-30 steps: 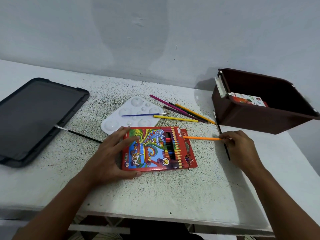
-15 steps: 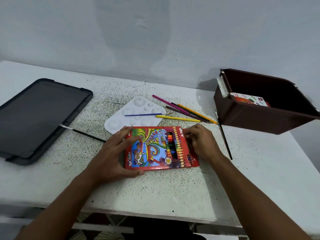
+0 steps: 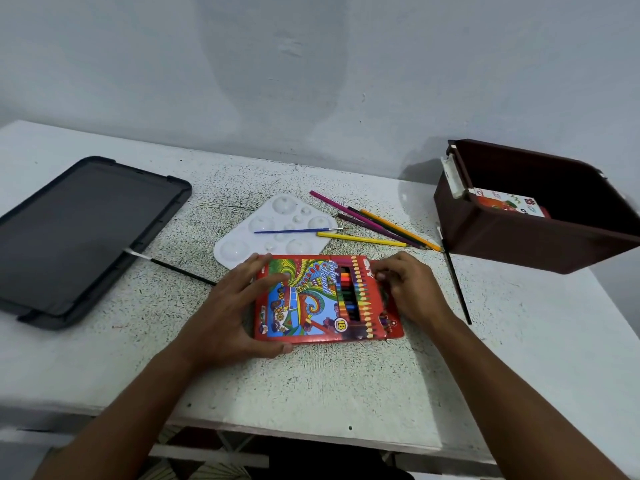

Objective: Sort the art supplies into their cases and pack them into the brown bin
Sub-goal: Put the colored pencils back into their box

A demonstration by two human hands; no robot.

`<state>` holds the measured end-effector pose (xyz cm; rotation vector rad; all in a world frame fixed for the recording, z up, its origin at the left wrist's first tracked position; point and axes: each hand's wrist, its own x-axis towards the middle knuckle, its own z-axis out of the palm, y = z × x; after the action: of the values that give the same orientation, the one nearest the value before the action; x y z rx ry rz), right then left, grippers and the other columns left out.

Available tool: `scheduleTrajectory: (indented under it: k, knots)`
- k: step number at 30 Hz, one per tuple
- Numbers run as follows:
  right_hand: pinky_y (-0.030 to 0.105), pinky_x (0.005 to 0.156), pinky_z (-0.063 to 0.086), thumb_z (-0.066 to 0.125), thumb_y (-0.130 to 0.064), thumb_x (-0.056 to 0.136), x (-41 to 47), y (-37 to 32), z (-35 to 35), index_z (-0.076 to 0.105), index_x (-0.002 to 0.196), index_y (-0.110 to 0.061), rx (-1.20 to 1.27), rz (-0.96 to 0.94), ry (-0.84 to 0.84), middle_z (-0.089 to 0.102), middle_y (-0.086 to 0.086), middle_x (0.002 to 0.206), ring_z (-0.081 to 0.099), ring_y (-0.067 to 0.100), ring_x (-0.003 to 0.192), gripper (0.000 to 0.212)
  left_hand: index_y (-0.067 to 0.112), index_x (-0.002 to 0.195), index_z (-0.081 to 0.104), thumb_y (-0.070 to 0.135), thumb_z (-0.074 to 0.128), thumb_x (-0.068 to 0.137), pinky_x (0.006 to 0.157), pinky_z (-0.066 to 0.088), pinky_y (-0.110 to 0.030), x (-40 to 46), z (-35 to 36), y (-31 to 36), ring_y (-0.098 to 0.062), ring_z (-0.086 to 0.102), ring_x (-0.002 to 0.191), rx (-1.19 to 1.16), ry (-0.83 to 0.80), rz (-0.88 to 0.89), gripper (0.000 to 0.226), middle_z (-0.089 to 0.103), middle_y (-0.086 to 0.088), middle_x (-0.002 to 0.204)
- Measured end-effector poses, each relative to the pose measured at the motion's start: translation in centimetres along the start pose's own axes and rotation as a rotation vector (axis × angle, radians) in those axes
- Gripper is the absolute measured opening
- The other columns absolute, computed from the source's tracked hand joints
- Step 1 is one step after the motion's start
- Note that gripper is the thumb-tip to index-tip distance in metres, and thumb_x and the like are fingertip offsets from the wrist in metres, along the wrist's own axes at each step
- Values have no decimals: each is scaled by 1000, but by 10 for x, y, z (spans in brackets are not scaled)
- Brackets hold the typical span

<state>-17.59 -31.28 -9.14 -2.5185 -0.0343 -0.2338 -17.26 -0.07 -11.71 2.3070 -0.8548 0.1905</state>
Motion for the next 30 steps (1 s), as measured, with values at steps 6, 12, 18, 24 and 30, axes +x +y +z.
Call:
scheduleTrajectory:
  k: [6, 12, 18, 24, 30]
  knots:
    - [17, 74, 41, 57, -14, 95, 8, 1, -15, 71, 110, -25, 52, 57, -120, 64, -5, 106, 57, 9, 96, 23, 33, 136, 45, 73, 72, 55, 111, 29, -41, 0, 1, 0, -17, 24, 143, 1, 14, 14, 94, 30, 0, 152]
    - [34, 83, 46, 52, -13, 95, 29, 14, -17, 56, 133, -19, -306, 103, 12, 52, 5, 123, 53, 27, 110, 38, 31, 136, 46, 75, 70, 56, 111, 28, -37, 0, 0, 0, -15, 23, 142, 14, 9, 17, 94, 30, -1, 152]
    - [33, 69, 42, 55, -17, 95, 25, 15, -13, 67, 110, -17, -369, 130, 83, 53, 7, 108, 54, 29, 100, 19, 34, 136, 45, 73, 72, 56, 110, 28, -37, -1, 0, 0, -15, 23, 143, 17, 12, 20, 94, 30, 0, 152]
    - [34, 69, 39, 55, -14, 94, 2, 33, -34, 68, 105, -21, -377, 206, 161, 58, 8, 105, 48, 32, 104, 18, 34, 137, 45, 74, 72, 56, 111, 27, -36, -1, 1, 0, -13, 21, 143, 24, 6, 16, 94, 28, 2, 153]
    - [37, 63, 45, 62, -8, 89, -31, 61, -70, 71, 97, -21, -454, 195, 219, 60, 9, 95, 53, 41, 91, 18, 35, 137, 44, 74, 72, 56, 111, 29, -40, -1, 1, -1, -15, 21, 143, 18, 4, 13, 94, 28, 1, 153]
